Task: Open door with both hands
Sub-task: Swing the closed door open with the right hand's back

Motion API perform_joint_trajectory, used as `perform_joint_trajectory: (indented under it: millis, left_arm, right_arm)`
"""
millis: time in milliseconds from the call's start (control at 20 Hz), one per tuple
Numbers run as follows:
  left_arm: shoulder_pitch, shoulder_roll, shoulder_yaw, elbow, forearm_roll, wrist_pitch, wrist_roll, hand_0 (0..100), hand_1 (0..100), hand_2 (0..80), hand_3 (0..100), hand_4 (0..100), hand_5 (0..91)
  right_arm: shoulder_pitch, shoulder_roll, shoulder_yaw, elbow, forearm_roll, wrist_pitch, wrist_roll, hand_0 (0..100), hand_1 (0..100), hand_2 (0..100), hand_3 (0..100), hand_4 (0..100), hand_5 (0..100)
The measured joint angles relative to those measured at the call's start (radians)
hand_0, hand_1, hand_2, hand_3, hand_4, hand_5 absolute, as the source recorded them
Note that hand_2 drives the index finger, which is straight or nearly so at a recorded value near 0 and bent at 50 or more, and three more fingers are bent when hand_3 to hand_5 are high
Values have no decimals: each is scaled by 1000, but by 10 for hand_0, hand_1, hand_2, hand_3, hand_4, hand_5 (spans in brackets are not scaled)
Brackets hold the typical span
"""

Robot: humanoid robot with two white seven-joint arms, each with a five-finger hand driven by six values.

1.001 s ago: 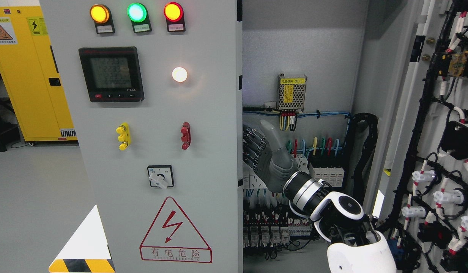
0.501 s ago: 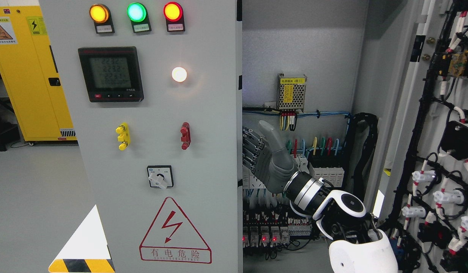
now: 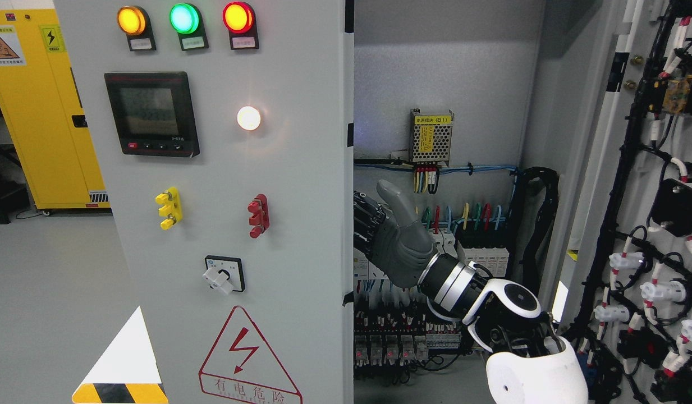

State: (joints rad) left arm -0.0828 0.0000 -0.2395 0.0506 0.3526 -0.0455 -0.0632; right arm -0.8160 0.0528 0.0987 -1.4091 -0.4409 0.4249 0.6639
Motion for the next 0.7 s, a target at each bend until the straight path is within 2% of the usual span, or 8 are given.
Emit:
perform_joint_trajectory:
  millis: [701]
  left_arm:
    - [0,0,0,0,0,0,0,0,0,0,0,0,0]
  right_arm:
    - [130,-32,31,-152,-143,-2,10,221,11,0,0,0,0]
